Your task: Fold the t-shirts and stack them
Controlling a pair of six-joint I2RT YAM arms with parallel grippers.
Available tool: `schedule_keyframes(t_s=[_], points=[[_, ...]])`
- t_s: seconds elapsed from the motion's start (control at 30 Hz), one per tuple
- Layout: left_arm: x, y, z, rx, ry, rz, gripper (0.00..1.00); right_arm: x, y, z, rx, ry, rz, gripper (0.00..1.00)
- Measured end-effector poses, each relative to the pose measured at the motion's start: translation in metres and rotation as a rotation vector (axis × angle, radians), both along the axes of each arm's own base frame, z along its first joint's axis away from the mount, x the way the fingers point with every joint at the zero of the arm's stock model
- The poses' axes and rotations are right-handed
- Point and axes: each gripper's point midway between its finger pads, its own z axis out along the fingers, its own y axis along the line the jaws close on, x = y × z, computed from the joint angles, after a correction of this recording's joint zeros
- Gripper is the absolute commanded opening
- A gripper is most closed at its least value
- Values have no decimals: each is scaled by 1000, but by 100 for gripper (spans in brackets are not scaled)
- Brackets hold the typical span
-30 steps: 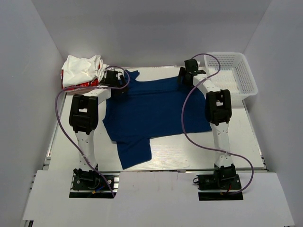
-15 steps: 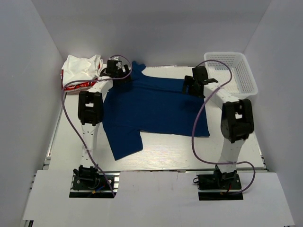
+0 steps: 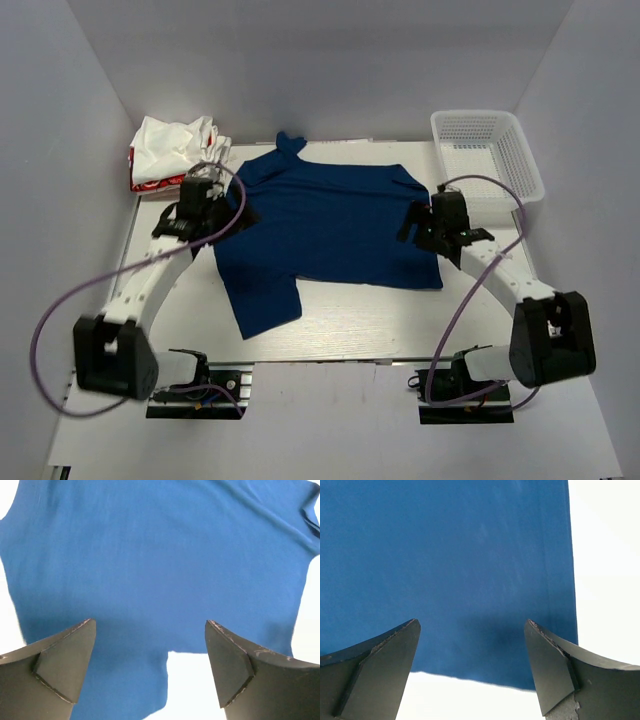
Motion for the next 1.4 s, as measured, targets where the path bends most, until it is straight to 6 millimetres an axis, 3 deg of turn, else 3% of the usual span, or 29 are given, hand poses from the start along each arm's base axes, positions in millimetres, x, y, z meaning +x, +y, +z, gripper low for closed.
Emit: schedule_keyframes(t_s=[0.1,0.2,0.3,0.4,0.6,0.77,0.87,0.93,0.97,1.07,1.1,1.2,1.27,1.4], points=[[-57,7,2,-64,-2,48,99,-35,-6,-15,46,30,-47,90],[-110,15,-33,-89,101,92,99,-60,-16,-17,87,8,-118,90],[-148,20,-67,-76,260,120,99,-75,-28,-15,107,-37,-195,90],[-171,18,-81,-84,370,112,99,-83,-40,-17,106,-53,-265,90],[-201,7,-98,-141,471,82,96,-91,-56,-28,62,-24,-355,90],[-230,5,-129,-152,607,103,90,-100,-68,-54,-5,88,-403,90],[-234,1,-136,-164,649,114,84,-104,-72,-64,-25,135,-417,90],[-232,-2,-137,-184,643,112,72,-105,-75,-69,-32,154,-428,90],[-231,-4,-138,-192,640,107,55,-106,-77,-71,-34,161,-435,90],[-230,-8,-144,-207,647,102,20,-106,-81,-72,-31,169,-451,89],[-231,-10,-146,-210,648,92,4,-106,-82,-72,-27,170,-454,89],[-229,-14,-147,-232,636,74,0,-103,-79,-72,2,168,-438,76],[-227,-16,-146,-240,625,63,0,-102,-72,-73,36,172,-411,62],[-224,-17,-145,-239,603,48,0,-99,-59,-74,86,187,-351,49]])
